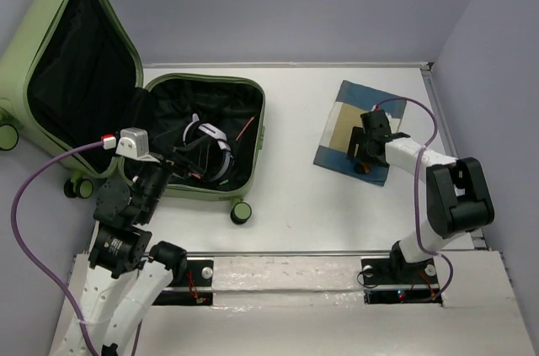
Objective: Pack the luggage
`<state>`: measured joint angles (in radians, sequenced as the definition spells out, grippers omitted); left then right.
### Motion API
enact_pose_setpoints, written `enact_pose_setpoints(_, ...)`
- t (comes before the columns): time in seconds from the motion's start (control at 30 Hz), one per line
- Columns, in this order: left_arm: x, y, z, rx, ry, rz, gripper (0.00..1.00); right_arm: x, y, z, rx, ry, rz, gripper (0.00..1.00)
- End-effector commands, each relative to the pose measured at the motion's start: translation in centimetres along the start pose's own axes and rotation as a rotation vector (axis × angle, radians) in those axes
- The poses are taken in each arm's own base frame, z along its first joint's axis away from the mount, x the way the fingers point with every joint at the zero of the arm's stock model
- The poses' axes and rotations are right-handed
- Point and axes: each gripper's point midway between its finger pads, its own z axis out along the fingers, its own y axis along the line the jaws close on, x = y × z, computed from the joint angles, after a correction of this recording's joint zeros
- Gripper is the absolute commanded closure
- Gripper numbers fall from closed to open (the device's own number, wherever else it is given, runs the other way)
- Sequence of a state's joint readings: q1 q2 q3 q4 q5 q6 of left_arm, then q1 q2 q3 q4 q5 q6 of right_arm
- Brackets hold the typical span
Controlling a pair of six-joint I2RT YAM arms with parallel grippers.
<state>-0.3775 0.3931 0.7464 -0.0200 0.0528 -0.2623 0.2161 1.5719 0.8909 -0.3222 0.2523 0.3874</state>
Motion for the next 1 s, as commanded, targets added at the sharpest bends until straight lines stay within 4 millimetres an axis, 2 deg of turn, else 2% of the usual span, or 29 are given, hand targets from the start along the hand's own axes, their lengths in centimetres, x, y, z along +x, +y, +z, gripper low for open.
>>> enact_pose_setpoints(0.0, -1.4, -0.7, -0.2, 0.038, -0.052, 0.016, 0.01, -0.3, 1.3, -0.1, -0.059, 0.038, -0.012, 0.18)
enact_pose_setpoints(0.47, -2.0, -1.3, -0.8, 0.066, -0.074, 0.012, 0.01, 1.5, 0.4, -2.0, -0.053, 0.084, 0.013, 0.23)
enact_pose_setpoints(0.6, -2.1, -1.5, -0.9, 0.074, -0.077, 0.012, 0.01, 2.4, 0.5, -1.9, -0.07, 0.11, 0.007, 0.3)
enact_pose_setpoints(0.73, -2.1, -1.3, -0.9, 0.068, -0.079, 0.015, 0.01, 2.2, 0.5, -1.4, -0.057, 0.112, -0.001, 0.38)
enact_pose_setpoints(0.97, -1.9, -1.2, -0.7, 0.062, -0.072, 0.016, 0.01, 1.8, 0.3, -1.3, -0.047, 0.1, -0.016, 0.39)
